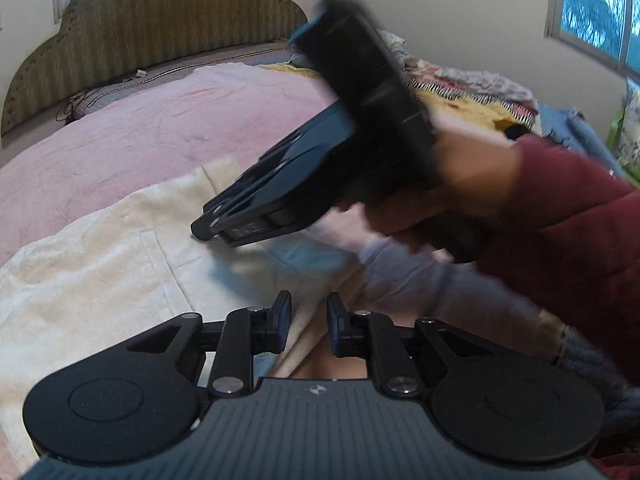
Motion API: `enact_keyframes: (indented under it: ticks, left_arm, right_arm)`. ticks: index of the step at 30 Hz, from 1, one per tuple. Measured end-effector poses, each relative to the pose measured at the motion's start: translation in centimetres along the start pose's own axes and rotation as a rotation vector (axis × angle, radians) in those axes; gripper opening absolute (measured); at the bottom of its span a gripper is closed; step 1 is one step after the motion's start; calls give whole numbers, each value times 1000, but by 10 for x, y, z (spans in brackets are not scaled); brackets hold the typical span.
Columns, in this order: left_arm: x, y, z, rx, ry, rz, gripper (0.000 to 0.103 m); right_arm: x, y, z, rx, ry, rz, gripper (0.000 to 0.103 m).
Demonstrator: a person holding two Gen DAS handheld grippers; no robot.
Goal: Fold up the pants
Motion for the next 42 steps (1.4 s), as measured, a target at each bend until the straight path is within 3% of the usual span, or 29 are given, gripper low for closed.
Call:
enact_keyframes:
  ticks: [1, 3, 5, 9, 13, 16, 19, 21, 25, 27, 29, 35, 37, 40, 42]
  left_arm:
    - [3, -3, -6, -16, 3, -25, 35]
    - [11, -14, -19, -21, 29, -65, 60]
    - [19, -34, -30, 18, 65, -110, 75]
    - [31, -95, -35, 142, 90, -265, 76]
    - [16, -158, -22, 401, -14, -341, 76]
    - [1, -186, -7, 493, -94, -360, 74]
    - [2, -185, -2, 505, -109, -343, 74]
    - [8, -172, -4, 464, -89, -311, 76]
    - [5, -156, 3, 478, -97, -245, 76]
    - [-1, -153, 7, 499, -120, -228, 76]
    - [-4, -147, 4, 509, -117, -216, 76]
    - [-7, -145, -5, 518, -105, -248, 77]
    - [-9, -142, -7, 521, -114, -242, 77]
    - [-13, -132, -12, 501, -120, -217, 78]
    - [-14, -128, -21, 504, -102, -202, 78]
  right_arm:
    - [-1, 6, 7, -17, -6, 13, 14]
    - [2, 13, 6, -23, 12, 84, 15]
    - [4, 17, -3, -69, 34, 87, 15]
    - [21, 16, -15, -68, 95, 143, 15]
    - [28, 10, 6, -106, 53, 71, 15]
    - [18, 16, 20, -120, 20, 73, 15]
    - [19, 21, 14, -141, 44, 115, 15]
    - [23, 15, 3, -168, 62, 83, 15]
    - [23, -9, -9, -86, 62, 61, 17]
    - [13, -8, -3, -126, 22, 19, 25]
    - [4, 2, 3, -200, -7, -1, 25]
    - [7, -15, -29, -164, 48, 56, 26]
    - [2, -27, -32, -121, 30, 57, 27]
    - [-14, -35, -31, -125, -32, -23, 28]
    - [-16, -37, -34, -133, -22, -28, 28]
Point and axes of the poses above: each gripper's, at about its wrist camera, not at the fingertips, and z roughly the way its jaws point, y to its right, x to its top, the point moved 10 cm from there along z, roughly the way its jaws point, and after that the axes turned 12 degrees about y, right-handed, at the moved point
